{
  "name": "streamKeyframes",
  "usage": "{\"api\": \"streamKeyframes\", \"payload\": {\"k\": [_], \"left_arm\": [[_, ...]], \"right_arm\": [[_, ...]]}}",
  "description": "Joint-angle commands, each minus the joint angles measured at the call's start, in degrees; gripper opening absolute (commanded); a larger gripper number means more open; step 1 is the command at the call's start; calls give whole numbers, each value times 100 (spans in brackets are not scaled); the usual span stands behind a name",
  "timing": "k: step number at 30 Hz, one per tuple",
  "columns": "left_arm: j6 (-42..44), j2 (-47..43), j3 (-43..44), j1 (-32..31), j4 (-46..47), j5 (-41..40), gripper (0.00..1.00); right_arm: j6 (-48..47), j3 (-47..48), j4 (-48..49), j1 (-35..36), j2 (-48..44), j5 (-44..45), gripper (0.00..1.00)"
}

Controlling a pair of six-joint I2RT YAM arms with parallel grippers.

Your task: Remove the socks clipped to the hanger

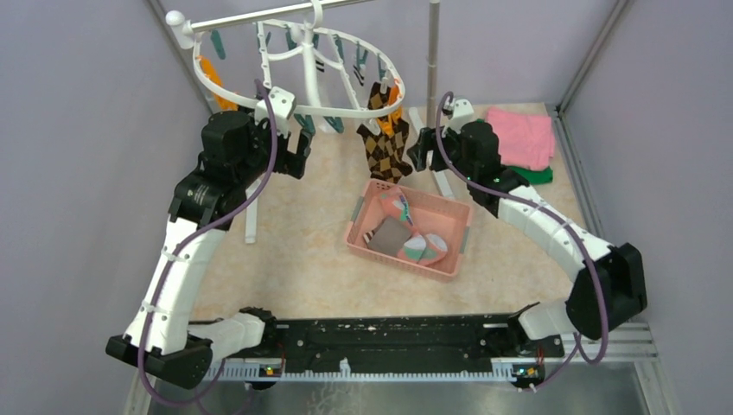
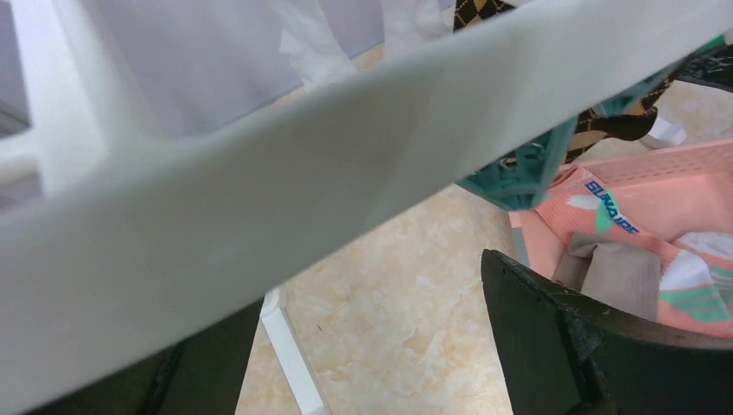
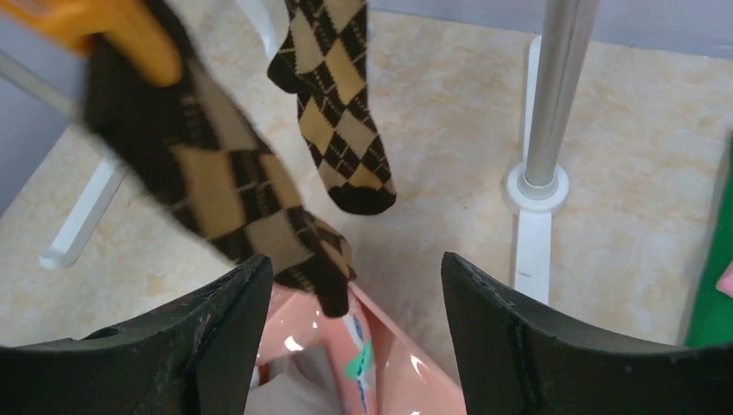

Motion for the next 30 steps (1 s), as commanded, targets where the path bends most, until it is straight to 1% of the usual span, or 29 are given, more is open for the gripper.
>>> {"api": "streamKeyframes", "payload": {"k": [1, 3, 4, 7, 9, 14, 18, 22, 24, 27, 30], "left_arm": [[-173, 47, 261, 48, 111, -139, 99], [-198, 52, 265, 55, 65, -129, 99], [-207, 61, 265, 55, 55, -127, 99], [-212, 45, 265, 66, 6, -133, 99], [-204, 39, 256, 84, -24, -126, 99], [-209, 27, 238, 105, -33, -64, 99], [-203, 35, 283, 108, -19, -53, 99], [-217, 47, 373, 107, -67, -31, 99], [-212, 47, 393, 112, -75, -41, 99], [-190, 33, 409, 114, -76, -49, 99], [-212, 45, 456, 114, -95, -38, 99]], "right_arm": [[-126, -194, 1870, -232, 348, -1394, 70], [-92, -559, 2840, -229, 400, -1847, 70], [-79, -571, 3048, -232, 455, -2000, 71], [-145, -303, 2836, -217, 672, -2458, 70], [-228, -341, 2784, -184, 636, -2498, 70], [-385, -590, 2611, -149, 340, -2158, 72], [-514, -865, 2736, -26, 62, -1917, 77], [-741, -788, 2728, 39, 128, -1777, 77], [-779, -736, 2781, 49, 204, -1704, 75], [-945, -632, 2792, 58, 353, -1318, 67], [-1220, -612, 2886, 62, 453, -948, 63]]}}
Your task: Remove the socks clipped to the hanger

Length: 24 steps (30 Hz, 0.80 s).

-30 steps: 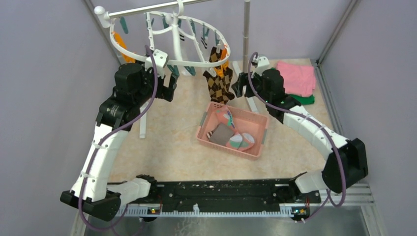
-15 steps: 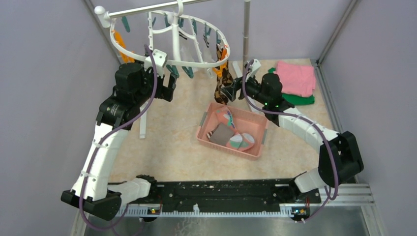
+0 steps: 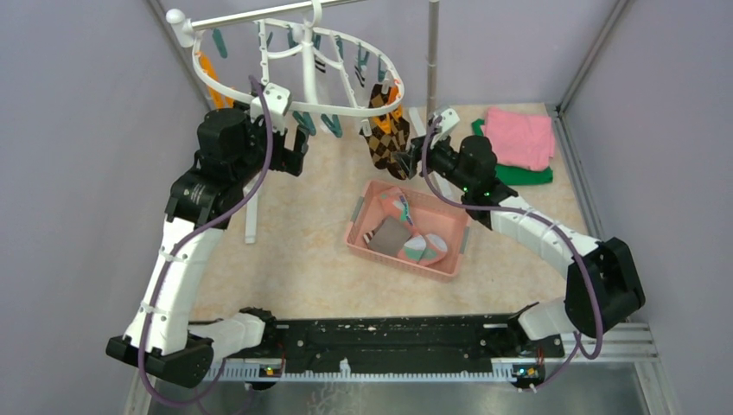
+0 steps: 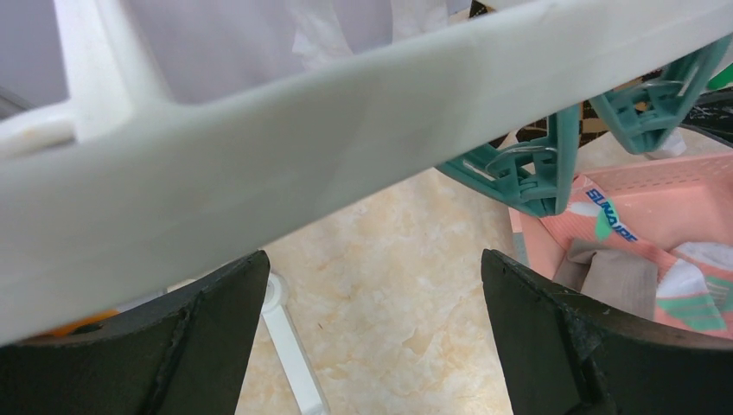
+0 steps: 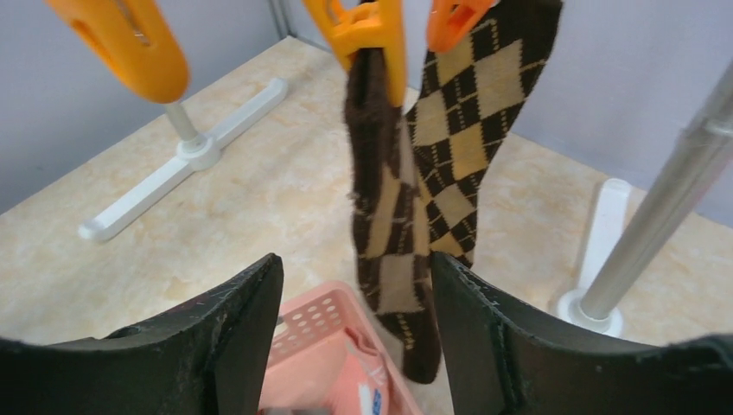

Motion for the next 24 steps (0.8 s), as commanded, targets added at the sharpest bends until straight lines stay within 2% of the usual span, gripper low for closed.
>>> {"api": "streamKeyframes", "payload": {"k": [1, 3, 7, 8, 9, 16, 24], "left_arm": [[-82, -16, 268, 36, 18, 29, 99], [-81, -6, 280, 35, 19, 0, 99], [-76, -1, 281, 35, 25, -21, 99], [-81, -5, 281, 43, 18, -16, 99], [-100, -15, 288, 48, -8, -1, 99], [-313, -56, 240, 142, -333, 42, 99], [632, -202, 73, 166, -1072, 1703, 99]], "right_arm": [[-447, 274, 428, 64, 198, 564, 61], [-625, 368, 406, 59, 308, 480, 48], [-631, 581, 278, 112, 575, 201, 9], [-660, 625, 232, 179, 607, 255, 3], [-713, 672, 180, 291, 608, 347, 0], [-659, 381, 445, 1210, 140, 1034, 0], [-537, 115, 700, 1952, -156, 1727, 0]]}}
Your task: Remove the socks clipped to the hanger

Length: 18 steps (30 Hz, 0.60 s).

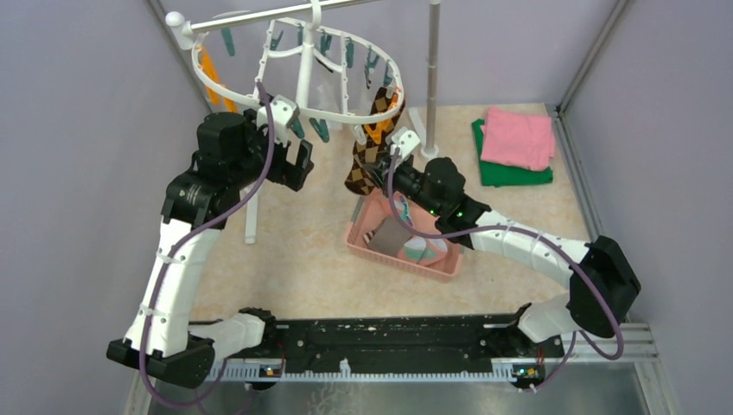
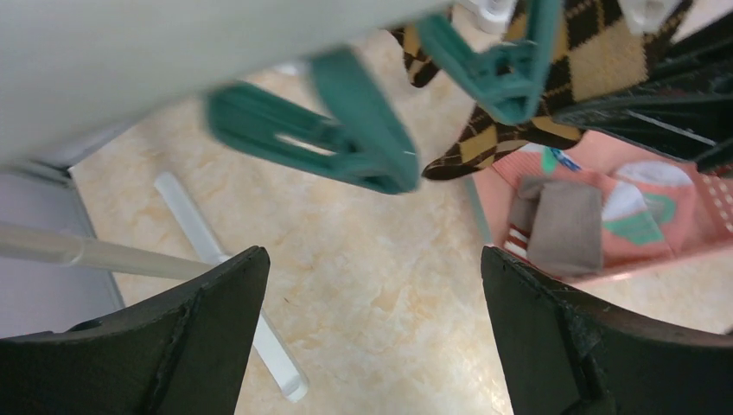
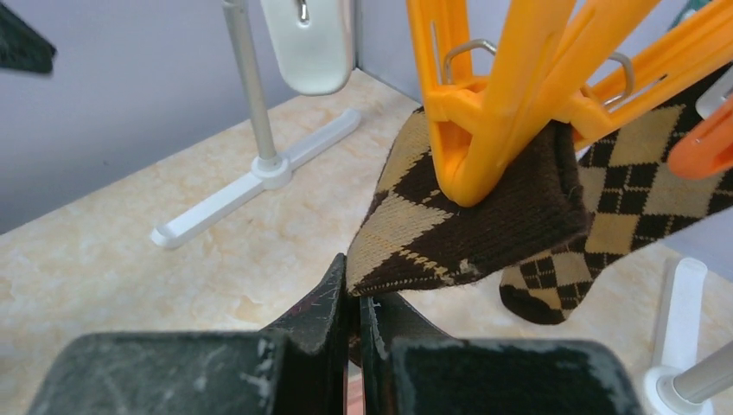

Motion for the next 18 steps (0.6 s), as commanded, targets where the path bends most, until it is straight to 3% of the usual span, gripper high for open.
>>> {"api": "streamKeyframes", "payload": {"k": [1, 7, 12, 18], "left_arm": [[586, -213, -106, 14, -536, 967, 99], [676, -552, -734, 12, -736, 1272, 99], [786, -657, -553, 12, -1160, 2292, 99], [798, -878, -882, 16, -813, 2541, 99]], "right_arm": [[66, -16, 371, 368, -285, 548, 0], [45, 35, 372, 787, -411, 698, 0], [64, 93, 426, 1105, -361, 673, 0], [499, 398, 535, 1331, -122, 302, 0]]}}
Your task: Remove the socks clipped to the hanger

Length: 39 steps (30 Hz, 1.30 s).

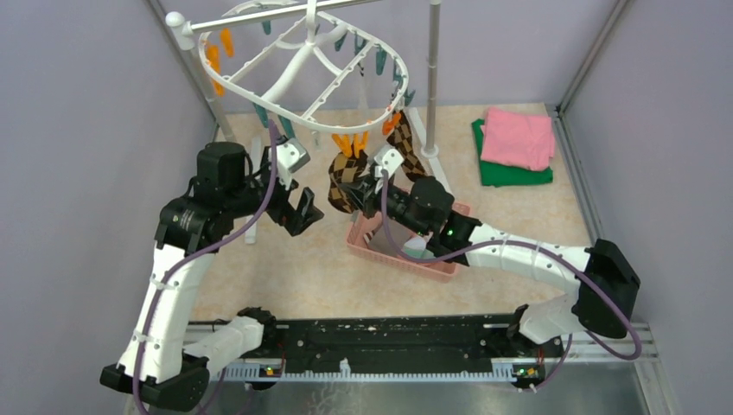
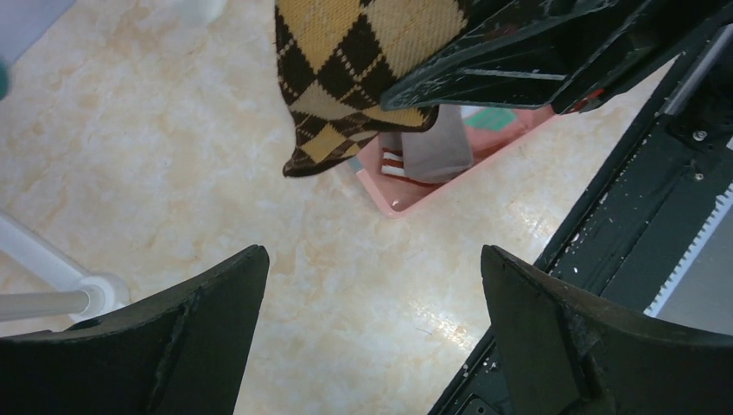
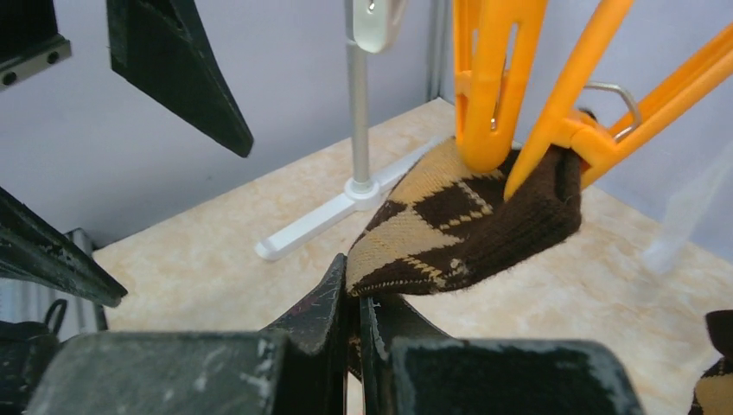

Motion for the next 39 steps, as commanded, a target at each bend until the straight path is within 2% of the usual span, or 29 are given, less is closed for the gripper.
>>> {"api": "streamKeyframes", "payload": {"k": [1, 10, 17, 23, 27, 30, 34, 39], "left_arm": [[159, -234, -220, 7, 285, 523, 99], [13, -225, 143, 3, 385, 892, 99], [-210, -48, 313, 11, 679, 516, 99], [-1071, 237, 469, 12, 1308, 743, 99], [-1521, 750, 946, 12, 1337, 808, 99], [-1768, 936, 1109, 12, 1386, 593, 99], [-1945, 682, 944, 12, 1593, 233, 99], [-1962, 292, 666, 12, 1564, -733, 99]], "right_arm": [[343, 433, 362, 228, 124, -245, 0], [495, 505, 339, 342, 586, -639, 0], [618, 375, 507, 366, 661, -648, 0], [630, 478, 542, 420, 775, -650, 0], [570, 625, 606, 504, 951, -425, 0], [531, 832, 636, 582, 1171, -294, 0], [531, 1151, 688, 694, 1482, -302, 0], [506, 1449, 680, 795, 1737, -395, 0]]}}
